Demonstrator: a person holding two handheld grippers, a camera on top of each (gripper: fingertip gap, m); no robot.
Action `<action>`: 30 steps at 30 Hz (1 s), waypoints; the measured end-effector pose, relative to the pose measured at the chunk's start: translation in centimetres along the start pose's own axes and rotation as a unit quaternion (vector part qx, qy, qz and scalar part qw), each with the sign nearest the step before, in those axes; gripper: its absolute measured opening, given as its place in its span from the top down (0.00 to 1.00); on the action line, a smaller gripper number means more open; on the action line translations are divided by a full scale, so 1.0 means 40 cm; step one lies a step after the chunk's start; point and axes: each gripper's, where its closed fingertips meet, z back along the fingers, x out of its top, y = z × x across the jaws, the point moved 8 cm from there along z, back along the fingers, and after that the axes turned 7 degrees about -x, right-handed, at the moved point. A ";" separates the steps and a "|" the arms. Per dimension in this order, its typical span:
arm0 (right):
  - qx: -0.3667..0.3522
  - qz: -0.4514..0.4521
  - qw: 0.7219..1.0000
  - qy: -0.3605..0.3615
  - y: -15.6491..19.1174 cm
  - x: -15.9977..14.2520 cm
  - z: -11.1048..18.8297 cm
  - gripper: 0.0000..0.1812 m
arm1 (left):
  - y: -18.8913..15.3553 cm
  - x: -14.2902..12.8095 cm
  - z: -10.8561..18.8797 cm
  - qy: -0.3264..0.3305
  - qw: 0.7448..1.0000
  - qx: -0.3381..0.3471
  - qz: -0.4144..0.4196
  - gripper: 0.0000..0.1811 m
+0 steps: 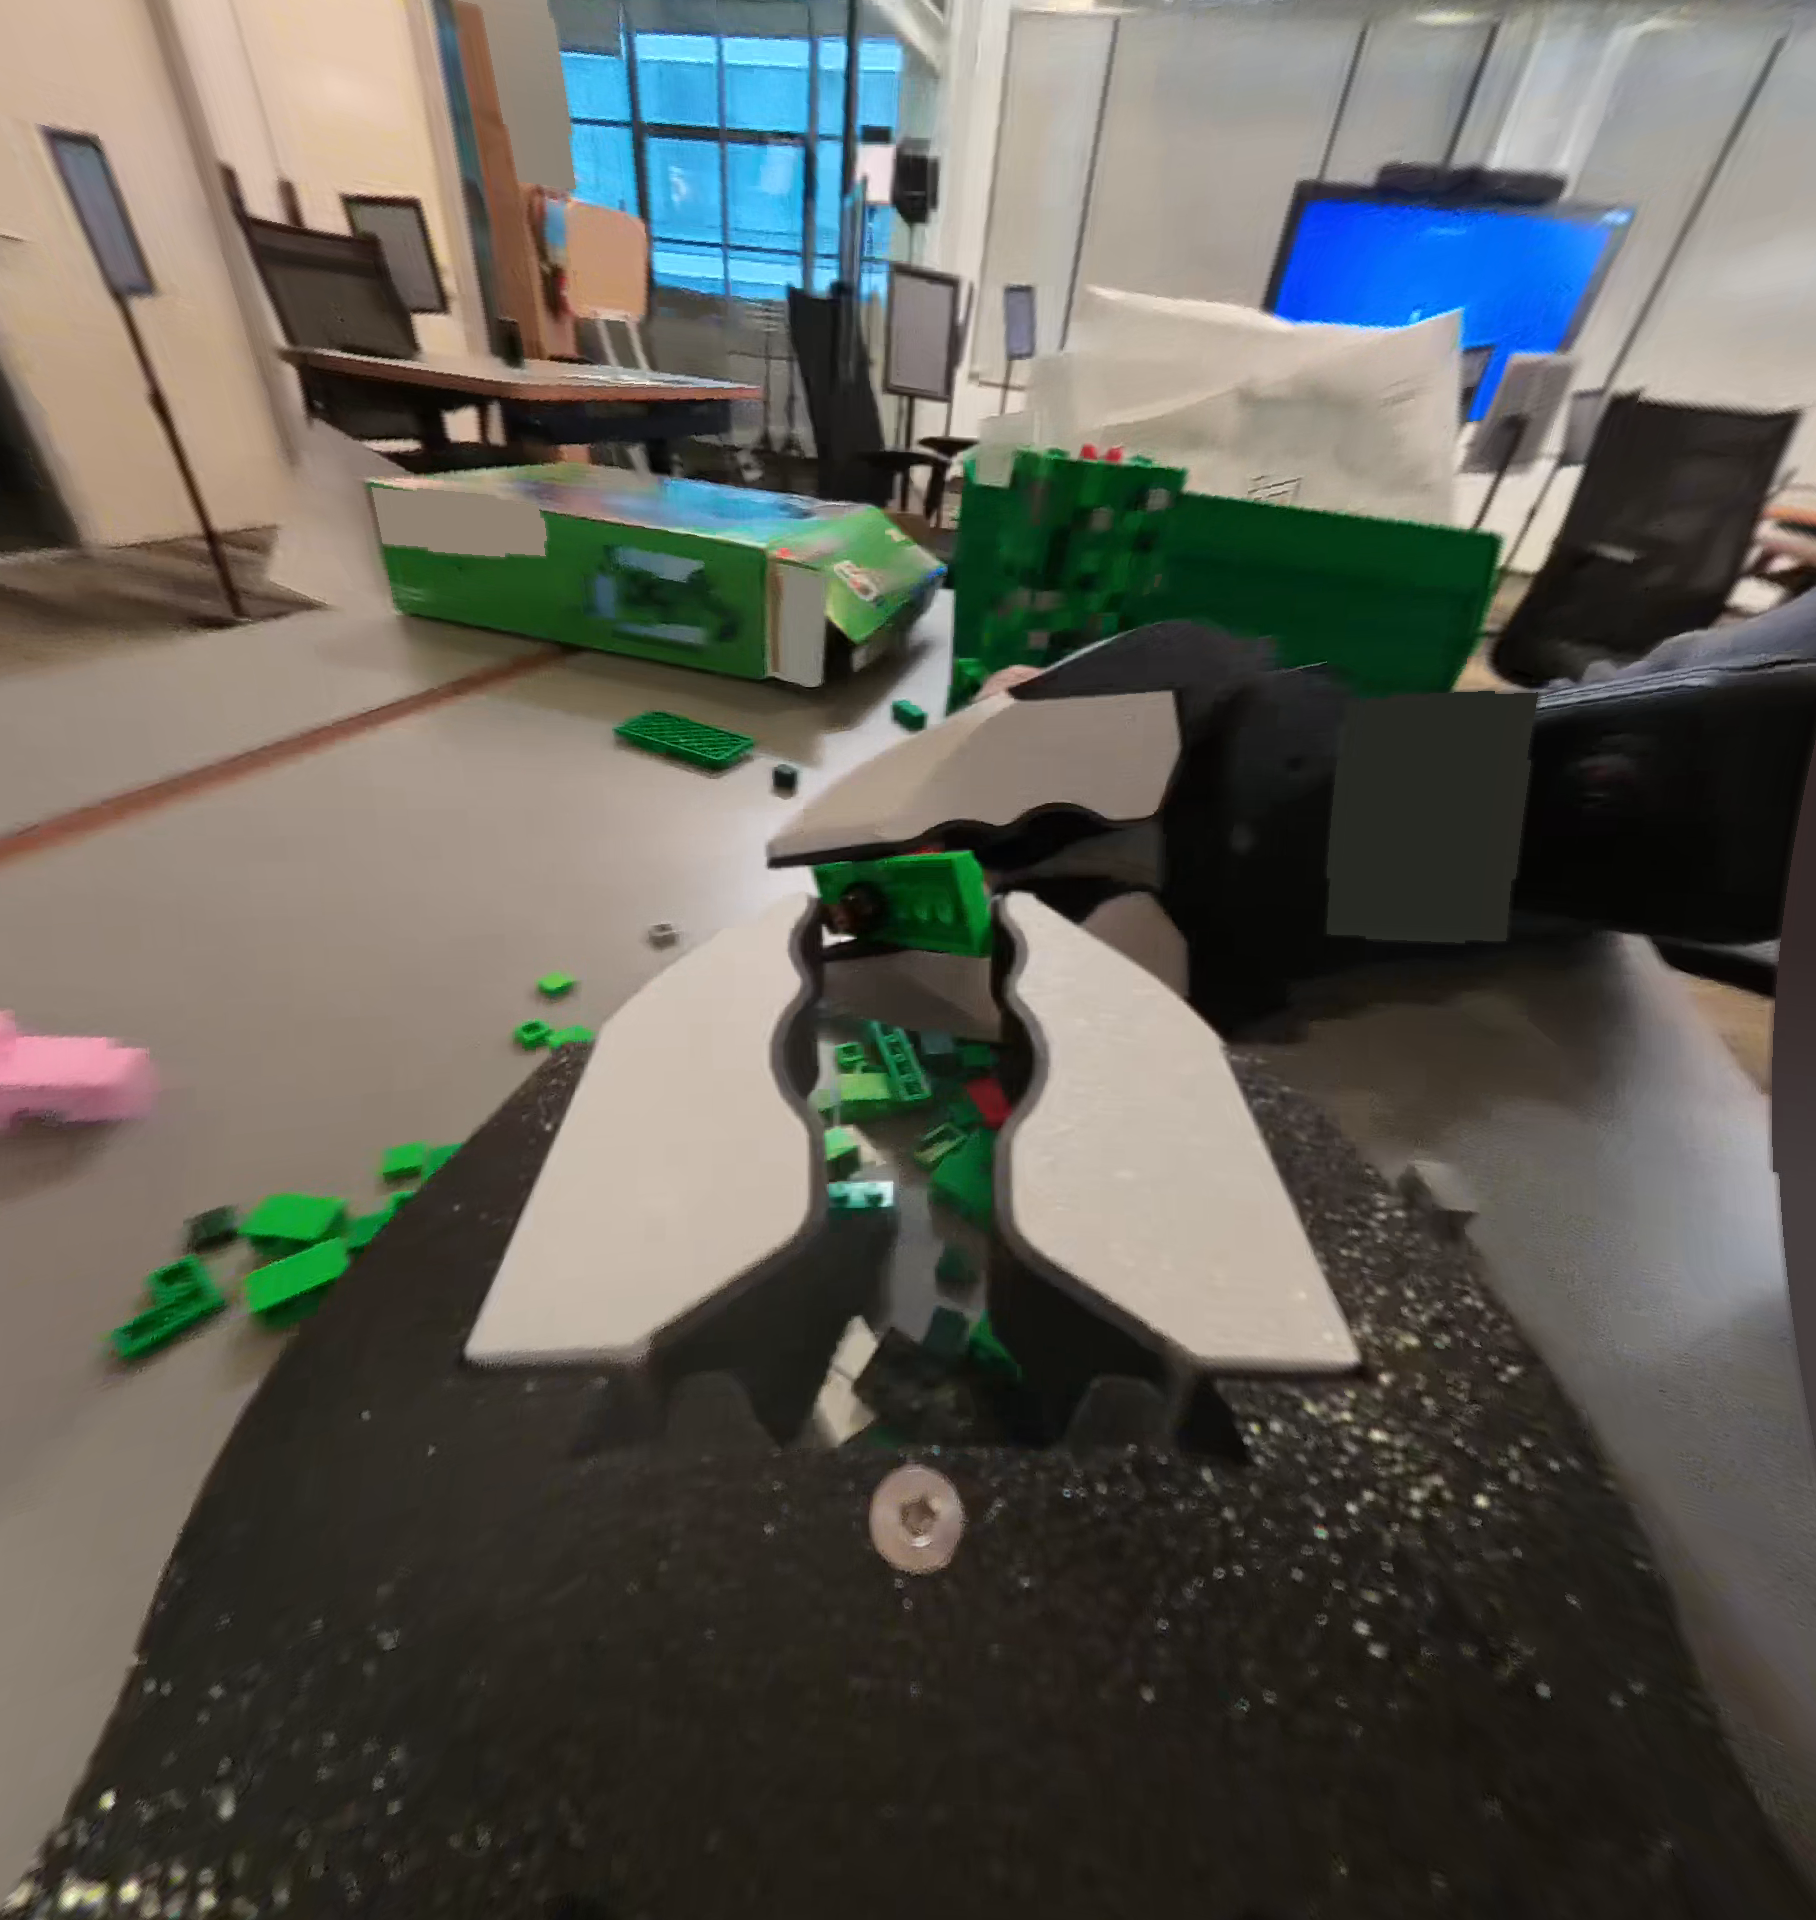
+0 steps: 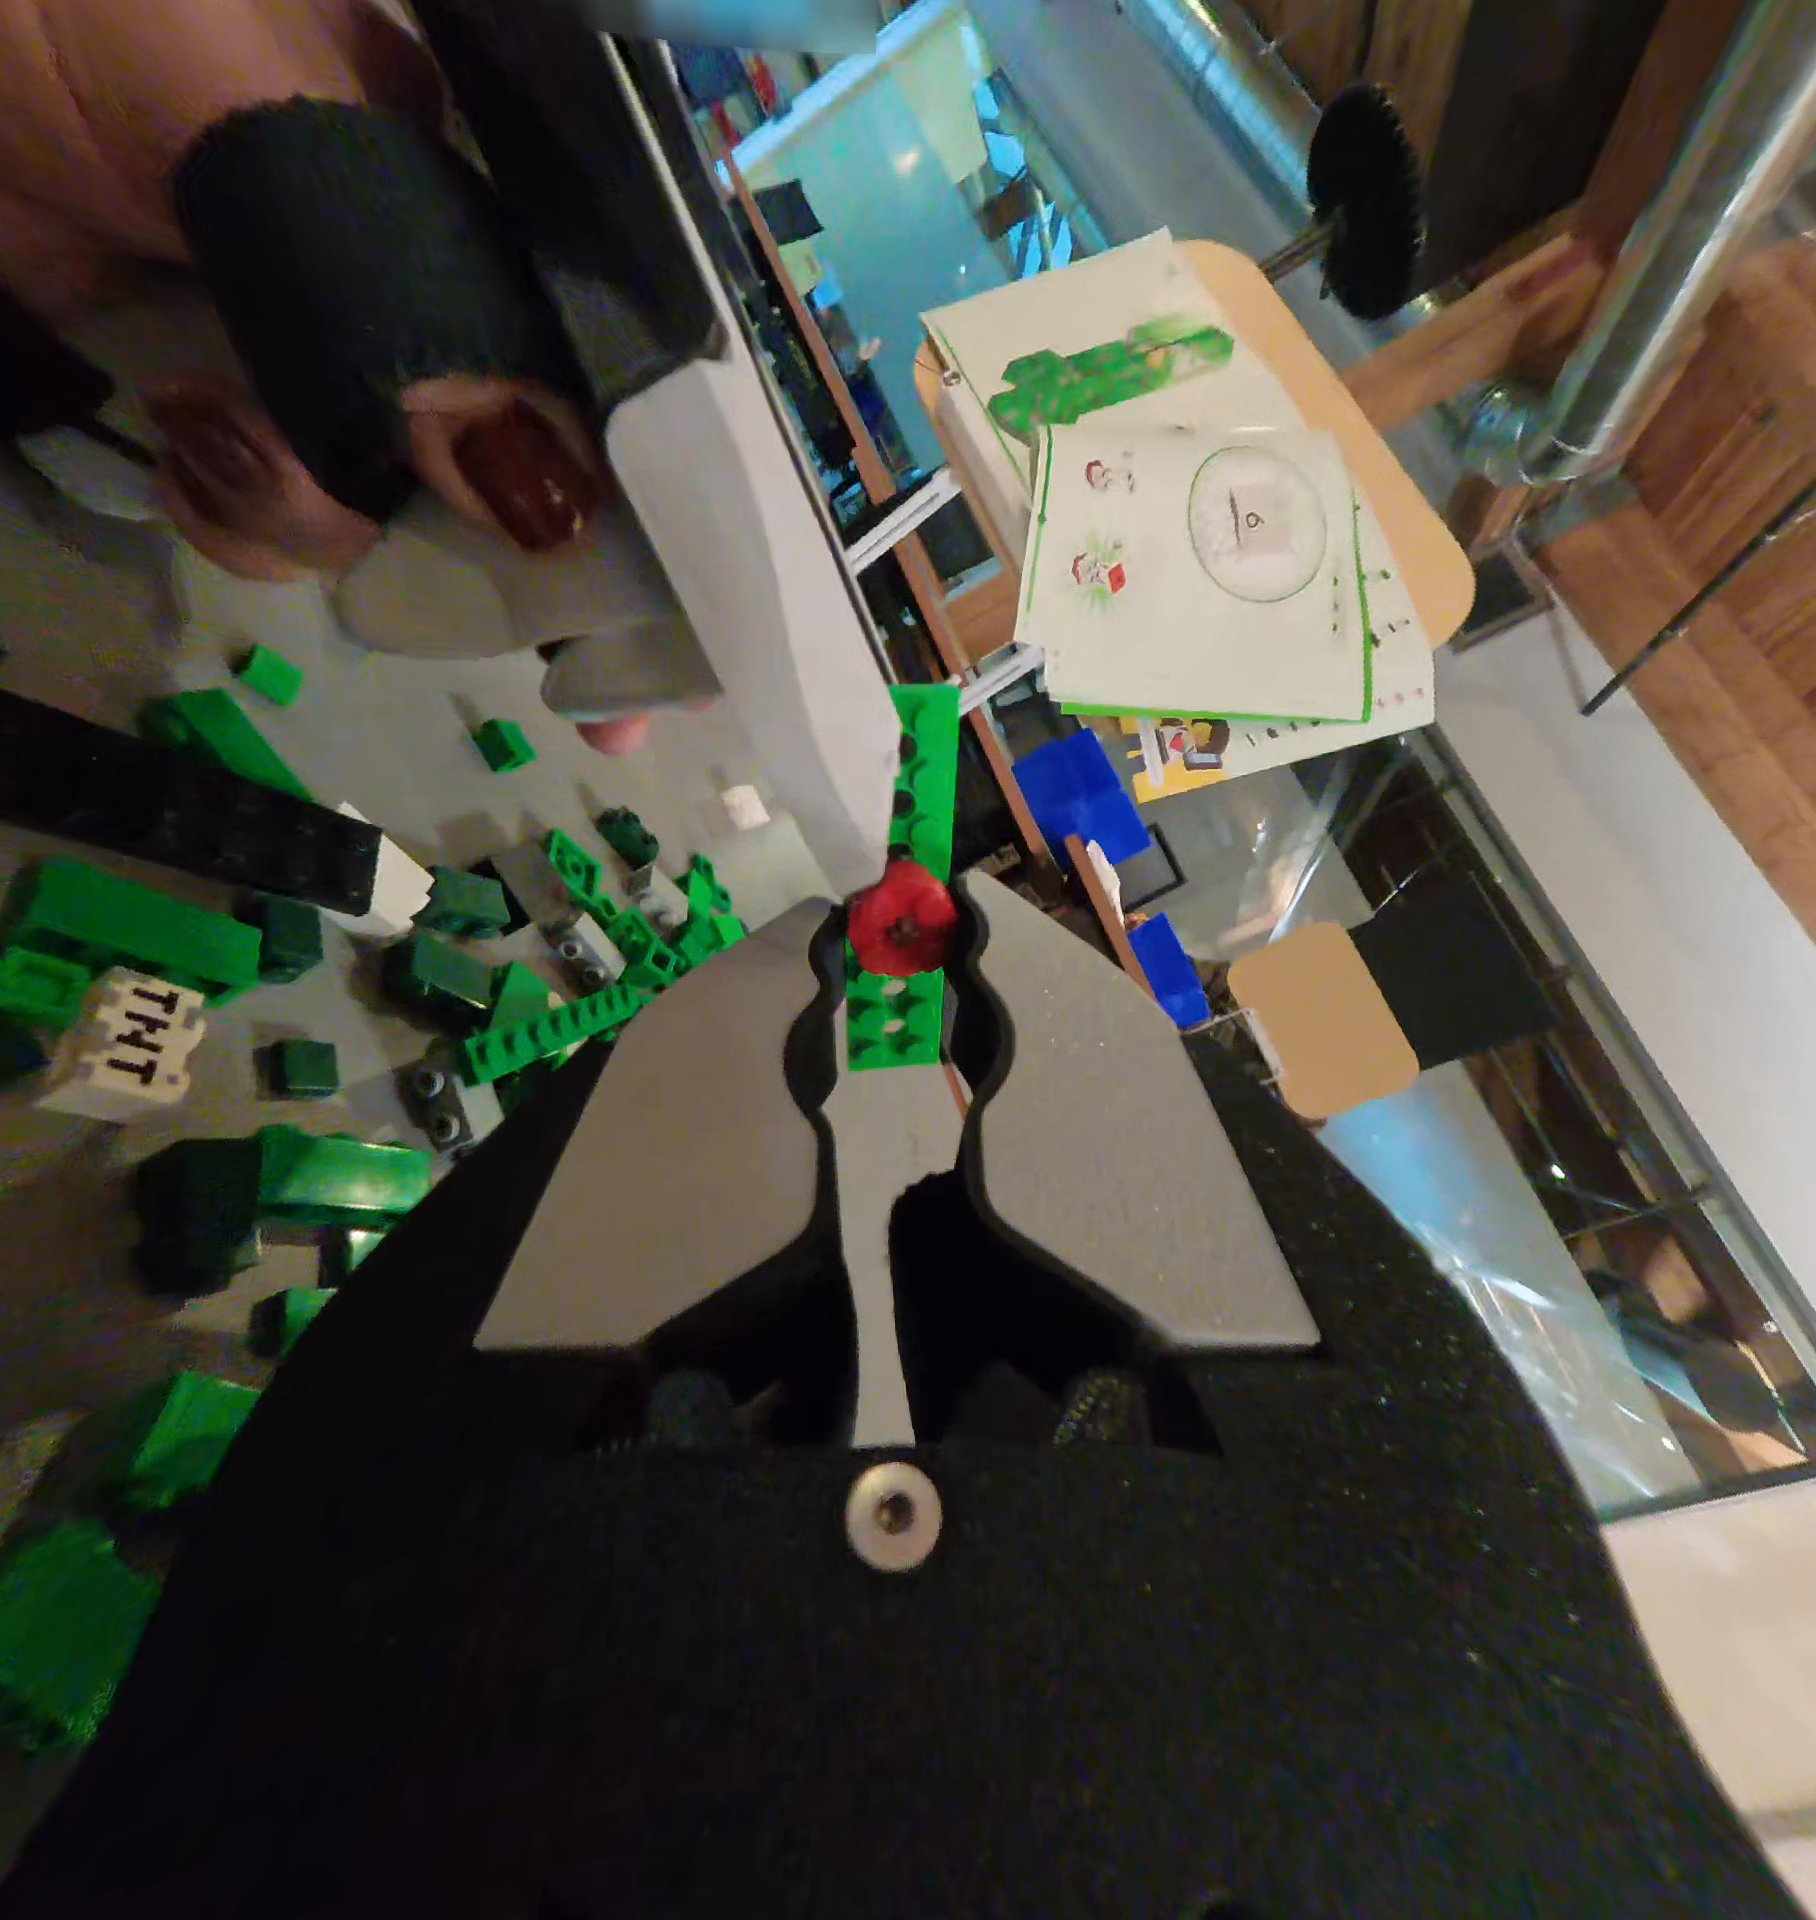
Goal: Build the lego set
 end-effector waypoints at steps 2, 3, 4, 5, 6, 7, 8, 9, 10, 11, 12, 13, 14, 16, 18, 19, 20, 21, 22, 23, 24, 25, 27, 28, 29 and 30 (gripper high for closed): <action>0.001 0.006 1.000 0.010 0.002 -0.001 -0.002 0.90 | 0.006 -0.001 0.000 0.002 1.000 -0.003 0.012 0.84; 0.003 0.005 1.000 0.014 0.003 -0.002 -0.004 0.90 | 0.009 -0.002 0.001 0.003 1.000 -0.002 0.019 0.85; 0.007 0.003 1.000 0.017 0.003 -0.005 -0.005 0.90 | 0.011 -0.002 0.001 0.001 1.000 0.002 0.021 0.85; 0.011 0.004 1.000 0.023 0.005 -0.009 -0.006 0.90 | 0.011 0.001 0.003 -0.006 1.000 0.006 0.019 0.87; 0.016 0.007 0.999 0.028 0.007 -0.013 -0.008 0.90 | 0.008 0.005 0.008 -0.021 1.000 0.002 0.013 0.91; 0.019 0.010 0.999 0.029 0.009 -0.015 -0.008 0.90 | 0.011 0.010 0.017 -0.038 0.999 0.006 0.010 0.93; 0.019 0.012 0.999 0.029 0.010 -0.015 -0.008 0.90 | 0.013 0.013 0.023 -0.046 0.999 0.007 0.012 0.93; 0.021 0.012 0.999 0.031 0.011 -0.015 -0.009 0.90 | 0.016 0.012 0.022 -0.041 0.999 0.003 0.019 0.92; 0.024 0.013 0.999 0.034 0.012 -0.016 -0.009 0.90 | 0.020 0.009 0.021 -0.031 0.999 0.001 0.028 0.91; 0.025 0.015 0.999 0.035 0.014 -0.018 -0.010 0.90 | 0.024 0.002 0.016 -0.015 0.999 0.001 0.035 0.88; 0.026 0.016 0.999 0.035 0.014 -0.017 -0.010 0.90 | 0.026 0.000 0.013 -0.004 0.999 -0.005 0.041 0.87; 0.027 0.015 0.999 0.035 0.014 -0.017 -0.010 0.90 | 0.027 -0.002 0.011 0.002 0.999 -0.007 0.044 0.86; 0.028 0.017 0.999 0.036 0.014 -0.017 -0.010 0.90 | 0.029 -0.002 0.011 0.005 0.999 -0.006 0.041 0.88; 0.029 0.021 0.998 0.045 0.016 -0.021 -0.012 0.90 | 0.026 -0.004 0.011 0.012 0.999 0.012 0.032 0.95; 0.039 0.025 0.997 0.054 0.022 -0.026 -0.014 0.90 | 0.038 -0.010 0.015 0.038 0.997 0.042 0.047 0.98; 0.046 0.025 0.997 0.060 0.026 -0.028 -0.016 0.90 | 0.042 -0.013 0.016 0.043 0.996 0.041 0.068 0.98; 0.050 0.029 0.996 0.069 0.030 -0.029 -0.019 0.90 | 0.046 -0.015 0.016 0.045 0.994 0.043 0.089 0.98; 0.050 0.038 0.995 0.076 0.033 -0.029 -0.022 0.90 | 0.051 -0.017 0.016 0.045 0.992 0.043 0.108 0.98; 0.045 0.051 0.995 0.080 0.035 -0.027 -0.024 0.89 | 0.054 -0.019 0.016 0.042 0.990 0.040 0.129 0.98; 0.037 0.069 0.994 0.081 0.037 -0.024 -0.024 0.88 | 0.066 -0.021 0.015 0.036 0.986 0.033 0.158 0.98; 0.029 0.089 0.992 0.080 0.039 -0.020 -0.023 0.87 | 0.072 -0.025 0.018 0.026 0.981 0.024 0.191 0.98; 0.021 0.108 0.991 0.078 0.042 -0.016 -0.023 0.87 | 0.079 -0.028 0.021 0.017 0.975 0.014 0.219 0.98; 0.010 0.141 0.987 0.072 0.046 -0.010 -0.022 0.88 | 0.089 -0.030 0.026 0.005 0.967 -0.005 0.254 0.98; 0.005 0.153 0.986 0.070 0.045 -0.008 -0.022 0.88 | 0.091 -0.030 0.028 0.000 0.965 -0.011 0.263 0.98; 0.004 0.154 0.986 0.069 0.043 -0.006 -0.022 0.88 | 0.092 -0.031 0.029 -0.004 0.963 -0.018 0.270 0.98; 0.004 0.141 0.988 0.065 0.039 -0.003 -0.020 0.88 | 0.092 -0.030 0.030 -0.010 0.962 -0.026 0.273 0.98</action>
